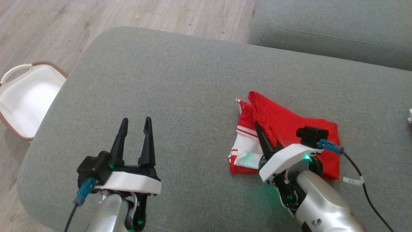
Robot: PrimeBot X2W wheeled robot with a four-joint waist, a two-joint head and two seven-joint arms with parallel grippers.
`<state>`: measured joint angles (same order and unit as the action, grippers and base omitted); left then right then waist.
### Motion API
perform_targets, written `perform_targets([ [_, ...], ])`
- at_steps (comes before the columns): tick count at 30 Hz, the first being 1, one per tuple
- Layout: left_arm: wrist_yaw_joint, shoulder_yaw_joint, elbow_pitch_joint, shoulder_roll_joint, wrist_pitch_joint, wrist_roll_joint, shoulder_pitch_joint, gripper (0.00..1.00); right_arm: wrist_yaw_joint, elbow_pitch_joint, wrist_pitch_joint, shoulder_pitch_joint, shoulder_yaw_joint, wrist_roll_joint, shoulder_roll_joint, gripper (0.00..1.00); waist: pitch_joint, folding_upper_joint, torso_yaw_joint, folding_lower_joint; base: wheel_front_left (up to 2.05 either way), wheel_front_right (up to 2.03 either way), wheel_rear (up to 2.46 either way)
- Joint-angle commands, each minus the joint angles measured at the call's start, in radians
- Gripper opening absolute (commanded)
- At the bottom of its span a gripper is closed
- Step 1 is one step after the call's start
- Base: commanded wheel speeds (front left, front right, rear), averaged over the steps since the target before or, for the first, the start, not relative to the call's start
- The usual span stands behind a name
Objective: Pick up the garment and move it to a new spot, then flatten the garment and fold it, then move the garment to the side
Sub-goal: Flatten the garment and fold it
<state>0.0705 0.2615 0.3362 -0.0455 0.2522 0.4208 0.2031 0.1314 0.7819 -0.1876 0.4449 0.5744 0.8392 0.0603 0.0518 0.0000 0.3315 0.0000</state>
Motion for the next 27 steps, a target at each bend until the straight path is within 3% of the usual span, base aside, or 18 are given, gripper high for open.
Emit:
perform_targets([
  [1, -0.004, -0.023, -0.029, -0.005, 0.009, -0.008, 0.04, 1.0, -0.001, -0.013, -0.018, 0.036, 0.027, 0.015, -0.01, 0.0, 0.004, 0.0, 0.006, 0.0, 0.0, 0.0, 0.0],
  [5, -0.005, -0.017, -0.027, -0.005, 0.009, -0.006, 0.043, 1.0, -0.001, 0.016, -0.032, 0.051, 0.085, 0.084, -0.01, 0.0, 0.012, 0.0, 0.013, 0.0, 0.0, 0.0, 0.0],
  [6, -0.005, -0.016, -0.026, -0.005, 0.009, -0.005, 0.044, 1.0, -0.001, 0.013, -0.031, 0.052, 0.107, 0.107, -0.01, 0.79, 0.014, 0.0, 0.014, 0.0, 0.0, 0.0, 0.0],
  [7, -0.006, -0.015, -0.025, -0.005, 0.009, -0.004, 0.045, 1.0, -0.001, 0.009, -0.018, 0.055, 0.138, 0.127, -0.01, 1.0, 0.016, 0.0, 0.013, 0.0, 0.0, 0.0, 0.0],
  [14, -0.01, -0.017, -0.021, -0.007, 0.009, 0.002, 0.052, 1.0, -0.001, -0.078, -0.053, 0.094, 0.267, 0.216, -0.01, 1.0, 0.016, 0.0, -0.019, 0.0, 0.0, 0.0, 0.0],
  [17, -0.013, -0.023, -0.024, -0.008, 0.009, 0.004, 0.051, 1.0, -0.001, -0.077, -0.065, 0.121, 0.273, 0.205, -0.01, 1.0, 0.011, 0.0, -0.048, 0.0, 0.0, 0.0, 0.0],
  [20, -0.014, -0.035, -0.038, -0.008, 0.009, 0.005, 0.049, 1.0, -0.001, -0.054, -0.073, 0.151, 0.229, 0.142, -0.01, 1.0, 0.007, 0.0, -0.086, 0.0, 0.0, 0.0, 0.0],
  [27, -0.016, -0.077, -0.065, -0.008, 0.009, -0.006, 0.037, 1.0, -0.001, -0.076, -0.074, 0.135, -0.043, -0.187, 0.035, 1.0, 0.002, 0.0, -0.184, 0.0, 0.0, 0.0, 0.0],
])
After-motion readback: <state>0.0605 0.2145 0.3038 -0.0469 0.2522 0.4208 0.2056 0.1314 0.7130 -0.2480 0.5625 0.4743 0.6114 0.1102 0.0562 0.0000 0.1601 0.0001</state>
